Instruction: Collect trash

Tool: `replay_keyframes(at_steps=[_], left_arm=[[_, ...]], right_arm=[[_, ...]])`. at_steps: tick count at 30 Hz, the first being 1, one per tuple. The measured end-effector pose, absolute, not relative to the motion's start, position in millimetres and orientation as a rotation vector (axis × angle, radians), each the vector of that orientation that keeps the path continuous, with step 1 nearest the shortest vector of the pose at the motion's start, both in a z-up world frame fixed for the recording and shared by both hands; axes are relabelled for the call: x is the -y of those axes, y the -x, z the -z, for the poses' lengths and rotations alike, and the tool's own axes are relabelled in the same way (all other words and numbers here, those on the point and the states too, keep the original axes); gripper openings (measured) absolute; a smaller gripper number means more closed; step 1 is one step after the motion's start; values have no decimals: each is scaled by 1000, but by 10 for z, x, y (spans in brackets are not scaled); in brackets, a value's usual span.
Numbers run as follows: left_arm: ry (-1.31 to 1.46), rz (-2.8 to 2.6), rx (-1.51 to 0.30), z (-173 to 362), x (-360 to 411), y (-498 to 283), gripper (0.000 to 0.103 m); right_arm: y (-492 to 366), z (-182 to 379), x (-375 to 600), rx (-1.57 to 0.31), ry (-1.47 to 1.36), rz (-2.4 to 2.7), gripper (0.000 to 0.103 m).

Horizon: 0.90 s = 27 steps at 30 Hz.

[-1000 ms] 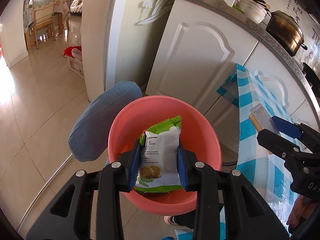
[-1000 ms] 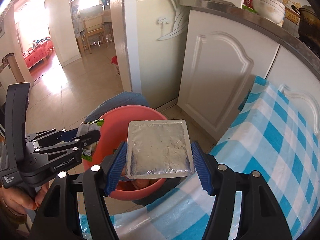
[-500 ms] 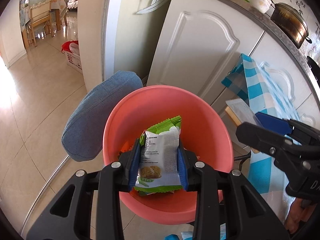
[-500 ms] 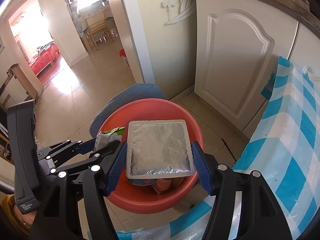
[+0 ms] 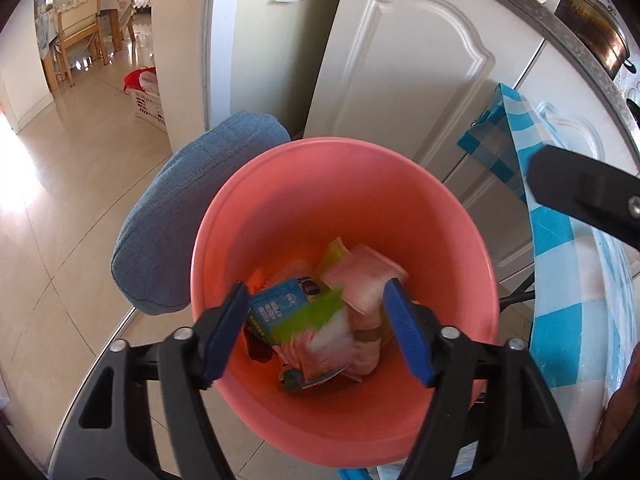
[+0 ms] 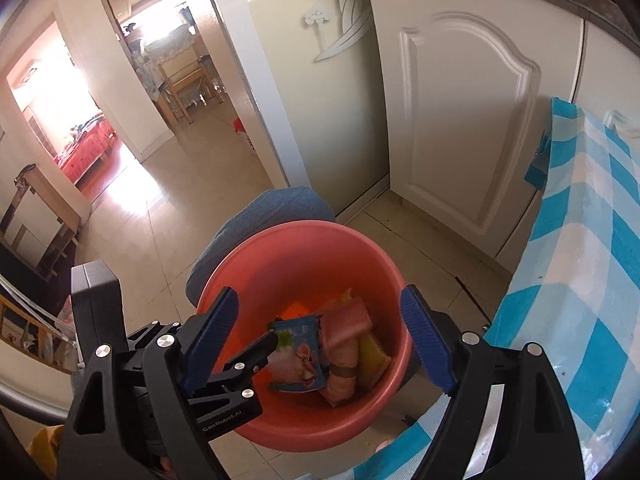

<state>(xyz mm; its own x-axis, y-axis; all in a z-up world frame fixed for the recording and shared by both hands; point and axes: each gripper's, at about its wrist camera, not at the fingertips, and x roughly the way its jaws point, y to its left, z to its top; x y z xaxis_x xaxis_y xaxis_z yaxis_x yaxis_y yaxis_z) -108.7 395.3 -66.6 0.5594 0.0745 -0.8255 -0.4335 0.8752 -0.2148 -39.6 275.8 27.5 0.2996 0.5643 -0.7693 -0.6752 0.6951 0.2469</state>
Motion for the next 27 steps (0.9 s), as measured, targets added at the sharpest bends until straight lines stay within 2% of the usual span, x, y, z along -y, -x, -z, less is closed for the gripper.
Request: replay_keyframes(at_steps=[2,4,6,15,27], left_arm=[[414,-323,-915,604,-3967,1127,91],[393,-333,-893,512,-3979,1167,93],[370,-345,-878,424,-3997,1200,96],[244,-394,-790,62,-3895,1278,97],[113,-331,-702,-385,-3292,1317,97]], right_arm=[[422,-337,-2637,-943,98,-820,85],[434,-405,-2504,-925,63,-799,91],[418,-463,-2368,-913,27,-780,91],[458,-594,-1792,-891,-57,-682,92],[628,-801,-998,-813,-94,-533,92]])
